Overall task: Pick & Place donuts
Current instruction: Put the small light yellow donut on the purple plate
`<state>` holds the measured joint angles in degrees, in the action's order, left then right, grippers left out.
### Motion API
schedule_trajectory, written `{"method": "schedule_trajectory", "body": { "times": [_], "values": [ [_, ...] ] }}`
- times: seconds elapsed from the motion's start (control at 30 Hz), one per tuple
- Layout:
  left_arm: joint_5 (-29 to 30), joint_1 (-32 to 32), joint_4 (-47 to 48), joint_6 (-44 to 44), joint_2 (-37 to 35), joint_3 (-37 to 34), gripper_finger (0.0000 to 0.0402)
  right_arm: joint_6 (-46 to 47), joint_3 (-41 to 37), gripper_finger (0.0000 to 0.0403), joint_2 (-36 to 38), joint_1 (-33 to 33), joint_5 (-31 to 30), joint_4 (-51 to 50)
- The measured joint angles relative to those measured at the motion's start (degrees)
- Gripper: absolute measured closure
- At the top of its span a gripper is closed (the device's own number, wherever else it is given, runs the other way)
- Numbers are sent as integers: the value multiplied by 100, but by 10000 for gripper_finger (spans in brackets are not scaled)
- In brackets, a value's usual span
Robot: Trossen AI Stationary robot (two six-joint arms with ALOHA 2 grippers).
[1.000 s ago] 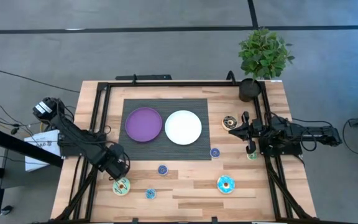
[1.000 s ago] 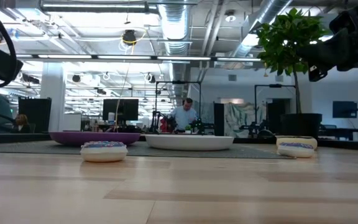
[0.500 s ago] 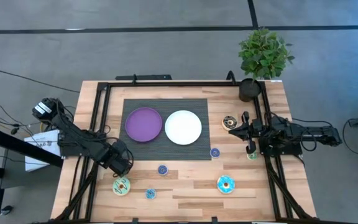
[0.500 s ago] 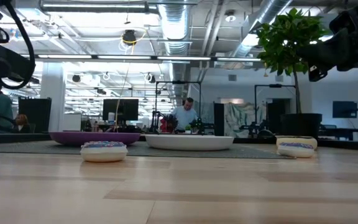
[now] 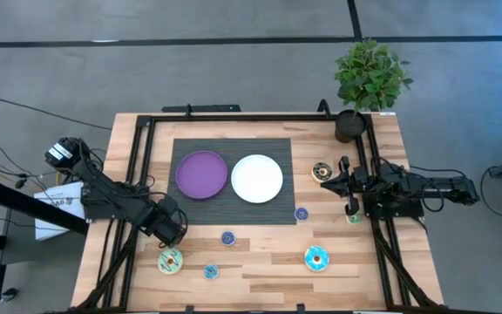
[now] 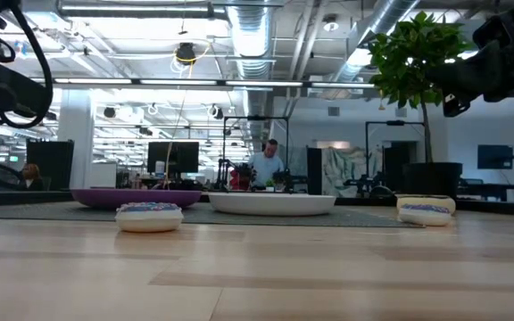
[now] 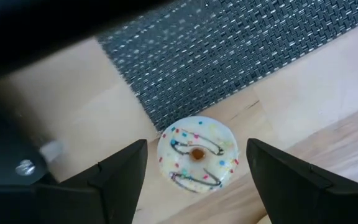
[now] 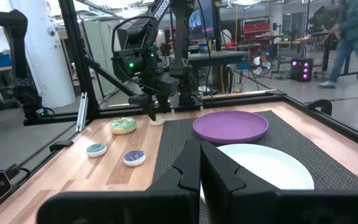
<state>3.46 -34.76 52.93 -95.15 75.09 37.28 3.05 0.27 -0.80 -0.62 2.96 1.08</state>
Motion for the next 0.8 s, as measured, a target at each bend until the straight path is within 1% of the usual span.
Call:
{"method": "schedule_trajectory", "body": {
  "times": [0.17, 0.23, 0.7, 0.8],
  "values": [
    [-259, 0, -1060, -114, 2, -526, 132, 0, -2, 403, 0, -2, 0, 0],
    [-165, 0, -1258, -293, -20, -613, 132, 0, -1, 403, 2, -1, 0, 0],
    [-195, 4, -1188, -282, -7, -639, 132, 0, -1, 403, 0, 0, 0, 0],
    [-230, 4, -1172, -284, -4, -641, 139, 0, 0, 403, 0, 0, 0, 0]
  ]
}}
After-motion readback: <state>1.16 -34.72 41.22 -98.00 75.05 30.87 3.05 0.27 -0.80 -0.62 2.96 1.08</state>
